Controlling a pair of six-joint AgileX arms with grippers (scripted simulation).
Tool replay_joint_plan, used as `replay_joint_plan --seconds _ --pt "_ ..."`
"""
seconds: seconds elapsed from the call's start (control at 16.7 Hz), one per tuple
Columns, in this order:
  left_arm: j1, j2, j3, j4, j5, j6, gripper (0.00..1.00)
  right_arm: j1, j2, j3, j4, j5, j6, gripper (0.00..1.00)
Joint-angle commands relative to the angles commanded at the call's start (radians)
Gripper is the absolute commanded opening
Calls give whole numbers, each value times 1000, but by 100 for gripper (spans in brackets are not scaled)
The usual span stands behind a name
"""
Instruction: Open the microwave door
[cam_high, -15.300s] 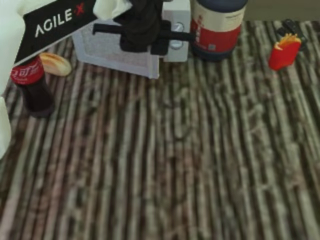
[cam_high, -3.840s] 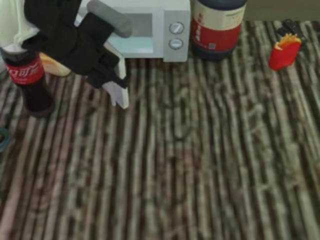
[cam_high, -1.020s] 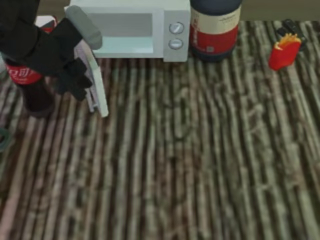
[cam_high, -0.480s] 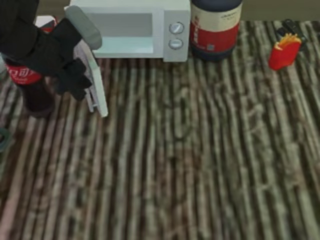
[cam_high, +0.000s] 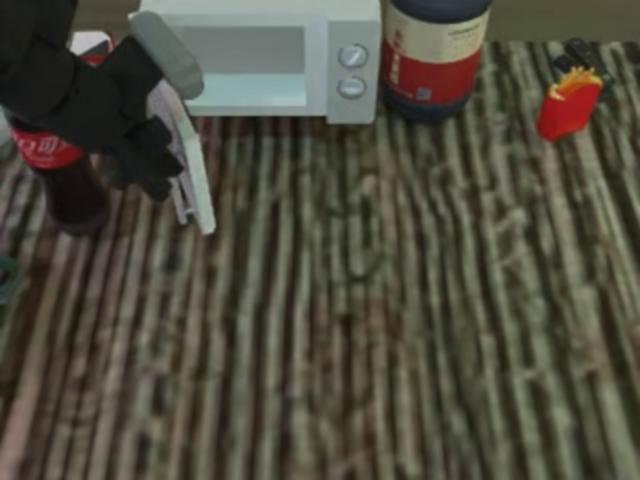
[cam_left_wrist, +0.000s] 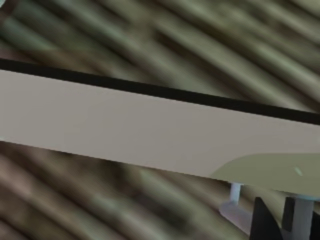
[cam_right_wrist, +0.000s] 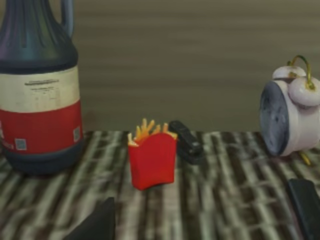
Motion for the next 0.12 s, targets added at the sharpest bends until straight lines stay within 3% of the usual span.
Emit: replay_joint_plan --seconds 0.12 --pt "0 0 0 0 0 0 0 0 0 0 0 0 0 100"
